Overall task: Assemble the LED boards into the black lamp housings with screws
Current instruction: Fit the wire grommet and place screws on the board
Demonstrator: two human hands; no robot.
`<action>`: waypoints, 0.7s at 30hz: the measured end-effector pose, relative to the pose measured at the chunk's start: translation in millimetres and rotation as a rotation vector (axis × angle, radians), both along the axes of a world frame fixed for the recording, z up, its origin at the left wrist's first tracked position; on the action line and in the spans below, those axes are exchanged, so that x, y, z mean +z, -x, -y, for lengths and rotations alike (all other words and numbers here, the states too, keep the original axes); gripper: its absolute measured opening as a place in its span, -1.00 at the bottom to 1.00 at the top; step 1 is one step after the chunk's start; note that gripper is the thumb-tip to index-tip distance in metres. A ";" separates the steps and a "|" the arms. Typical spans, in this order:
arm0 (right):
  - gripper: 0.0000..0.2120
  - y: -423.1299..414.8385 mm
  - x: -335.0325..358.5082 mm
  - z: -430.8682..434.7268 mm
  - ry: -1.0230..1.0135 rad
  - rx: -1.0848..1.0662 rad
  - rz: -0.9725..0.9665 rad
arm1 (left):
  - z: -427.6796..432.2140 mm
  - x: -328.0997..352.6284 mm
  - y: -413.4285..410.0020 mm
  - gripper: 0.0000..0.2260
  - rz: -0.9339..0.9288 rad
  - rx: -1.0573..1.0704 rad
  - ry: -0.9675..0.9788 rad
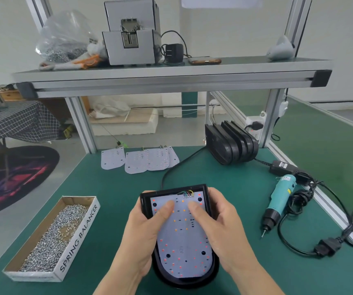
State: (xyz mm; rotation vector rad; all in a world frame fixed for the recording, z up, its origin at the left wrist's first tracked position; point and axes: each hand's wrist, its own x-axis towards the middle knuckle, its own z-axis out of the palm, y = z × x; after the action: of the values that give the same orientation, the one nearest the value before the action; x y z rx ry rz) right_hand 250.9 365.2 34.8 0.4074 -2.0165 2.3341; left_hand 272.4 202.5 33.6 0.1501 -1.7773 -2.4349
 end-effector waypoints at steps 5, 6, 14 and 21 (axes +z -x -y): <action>-0.81 0.1 -2.2 -1.2 -0.086 -0.047 -0.022 | -2.0 1.9 0.0 -0.62 -0.013 -0.015 -0.036; -0.85 0.5 -1.6 -0.5 -0.095 -0.073 -0.038 | -1.2 1.3 -0.5 -0.62 -0.013 -0.028 -0.035; -0.89 -1.0 -2.3 3.4 -0.098 -0.137 -0.092 | 0.6 -6.2 -1.6 -0.74 -0.041 -0.044 -0.035; -0.85 5.8 -1.2 -4.1 -0.088 -0.005 -0.117 | 12.0 2.9 6.8 -0.71 -0.136 -0.045 0.103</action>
State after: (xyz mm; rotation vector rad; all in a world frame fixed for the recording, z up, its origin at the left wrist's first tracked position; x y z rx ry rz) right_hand 245.1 369.3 33.5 0.5286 -2.0680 2.1691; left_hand 265.6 190.5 36.5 -0.0640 -1.8590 -2.3151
